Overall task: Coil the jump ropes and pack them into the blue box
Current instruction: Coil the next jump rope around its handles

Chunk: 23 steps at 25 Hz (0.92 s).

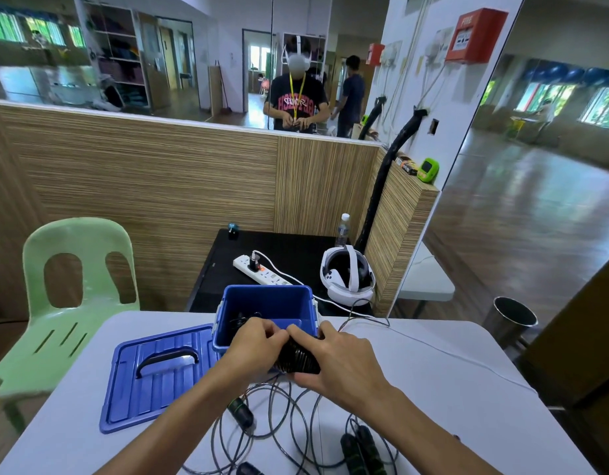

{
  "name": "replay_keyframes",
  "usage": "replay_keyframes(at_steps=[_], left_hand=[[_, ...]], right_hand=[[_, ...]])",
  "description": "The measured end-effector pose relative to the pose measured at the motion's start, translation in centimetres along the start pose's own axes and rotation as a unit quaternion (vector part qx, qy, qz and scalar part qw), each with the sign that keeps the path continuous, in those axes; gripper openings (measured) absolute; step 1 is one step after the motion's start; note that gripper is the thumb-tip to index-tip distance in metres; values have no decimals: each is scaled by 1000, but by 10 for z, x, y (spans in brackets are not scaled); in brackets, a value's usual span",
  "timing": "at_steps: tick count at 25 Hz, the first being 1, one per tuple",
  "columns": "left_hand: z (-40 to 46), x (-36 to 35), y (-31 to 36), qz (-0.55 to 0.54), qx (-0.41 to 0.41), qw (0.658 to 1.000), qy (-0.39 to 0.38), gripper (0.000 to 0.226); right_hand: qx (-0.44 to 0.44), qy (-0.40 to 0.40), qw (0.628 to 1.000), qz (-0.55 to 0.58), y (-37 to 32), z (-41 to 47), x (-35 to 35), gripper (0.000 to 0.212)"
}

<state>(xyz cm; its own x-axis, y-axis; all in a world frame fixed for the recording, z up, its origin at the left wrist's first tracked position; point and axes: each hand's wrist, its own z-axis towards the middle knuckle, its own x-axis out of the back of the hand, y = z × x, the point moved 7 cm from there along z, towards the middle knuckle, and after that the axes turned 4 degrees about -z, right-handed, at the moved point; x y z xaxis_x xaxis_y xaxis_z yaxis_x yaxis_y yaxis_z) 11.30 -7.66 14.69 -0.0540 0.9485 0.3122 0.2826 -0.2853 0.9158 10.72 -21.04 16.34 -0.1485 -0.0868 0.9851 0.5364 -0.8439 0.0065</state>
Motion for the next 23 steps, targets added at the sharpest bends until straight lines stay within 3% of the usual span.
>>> replay_keyframes(at_steps=[7, 14, 23], left_hand=[[3, -2, -17, -32, 54, 998, -25, 25], [6, -8, -27, 4, 21, 999, -49, 30], [12, 1, -18, 98, -42, 994, -36, 21]], right_hand=[[-8, -54, 998, 30, -2, 7, -14, 62], [-2, -102, 991, 90, 3, 14, -18, 52], [4, -89, 990, 106, 4, 18, -22, 46]])
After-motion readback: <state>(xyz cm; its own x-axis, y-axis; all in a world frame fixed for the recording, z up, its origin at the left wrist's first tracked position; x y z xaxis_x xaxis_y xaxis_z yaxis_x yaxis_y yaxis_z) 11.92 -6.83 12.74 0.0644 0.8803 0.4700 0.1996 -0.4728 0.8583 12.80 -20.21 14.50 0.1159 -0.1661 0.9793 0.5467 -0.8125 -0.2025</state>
